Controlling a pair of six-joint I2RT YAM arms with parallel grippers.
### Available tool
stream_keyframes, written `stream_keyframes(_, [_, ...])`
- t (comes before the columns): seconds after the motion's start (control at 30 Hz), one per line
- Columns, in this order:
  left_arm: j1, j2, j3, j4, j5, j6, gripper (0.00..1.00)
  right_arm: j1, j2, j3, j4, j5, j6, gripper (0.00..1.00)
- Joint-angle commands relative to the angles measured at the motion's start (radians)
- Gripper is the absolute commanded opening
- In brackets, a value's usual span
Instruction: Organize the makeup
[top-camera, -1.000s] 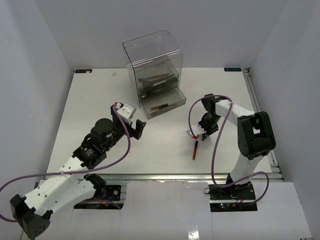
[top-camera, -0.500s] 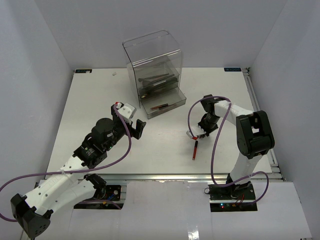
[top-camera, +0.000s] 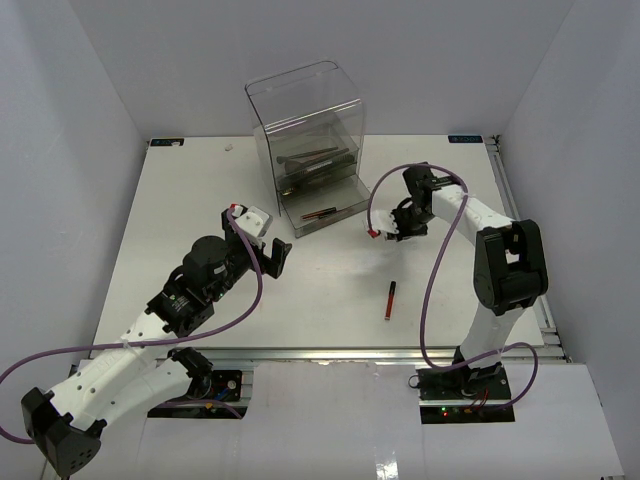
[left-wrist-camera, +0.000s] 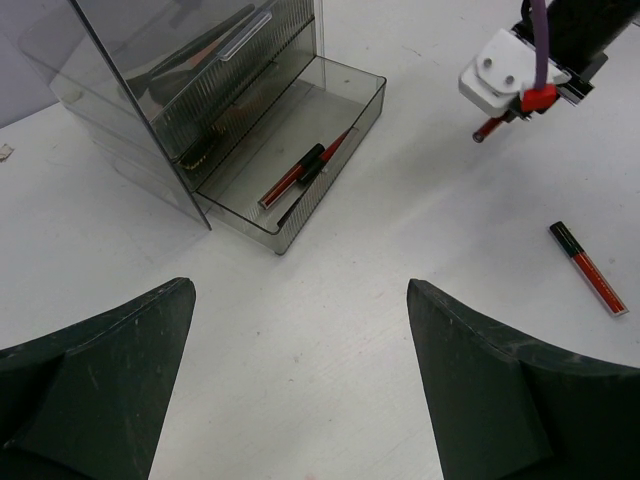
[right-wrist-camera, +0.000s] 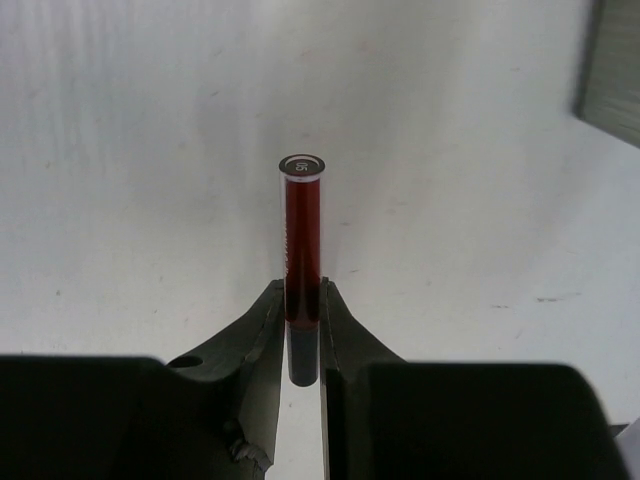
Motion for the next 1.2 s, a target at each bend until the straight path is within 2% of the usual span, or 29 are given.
stream_keyframes(0.0, [0.005,-0.007,-0.011,0.015,-0.013,0.001,0.98,0.069,-0.025,0.078,0.115,-0.047,0.323,0.08])
stream_keyframes(0.1, [0.007,-0.008,-0.012,0.017,-0.016,0.002,0.98,0.137,-0.035,0.09,0.225,0.046,0.417,0.08])
stream_keyframes(0.2, [0.01,-0.008,-0.012,0.017,-0.023,0.004,0.98,0.226,-0.033,0.094,0.358,0.142,0.429,0.08])
stream_keyframes(0.43, [0.019,-0.02,-0.016,0.019,-0.042,0.006,0.98,0.353,0.09,0.219,0.478,0.379,0.305,0.14])
stream_keyframes(0.53, [0.023,-0.026,-0.016,0.02,-0.058,0.007,0.98,0.374,0.174,0.302,0.49,0.432,0.262,0.19])
stream_keyframes(0.6, [0.025,-0.031,-0.016,0.02,-0.073,0.007,0.98,0.385,0.208,0.329,0.5,0.45,0.239,0.29])
stream_keyframes(0.73, [0.028,-0.045,-0.02,0.026,-0.089,0.008,0.98,0.39,0.238,0.349,0.522,0.466,0.238,0.49])
stream_keyframes(0.8, [0.03,-0.046,-0.022,0.026,-0.089,0.007,0.98,0.39,0.235,0.34,0.53,0.463,0.245,0.55])
stream_keyframes(1.0, [0.031,-0.044,-0.021,0.028,-0.084,0.007,0.98,0.39,0.174,0.266,0.532,0.409,0.287,0.57])
stream_keyframes(1.17, [0.031,-0.042,-0.023,0.028,-0.082,0.007,0.98,0.375,0.023,0.172,0.377,0.197,0.269,0.55])
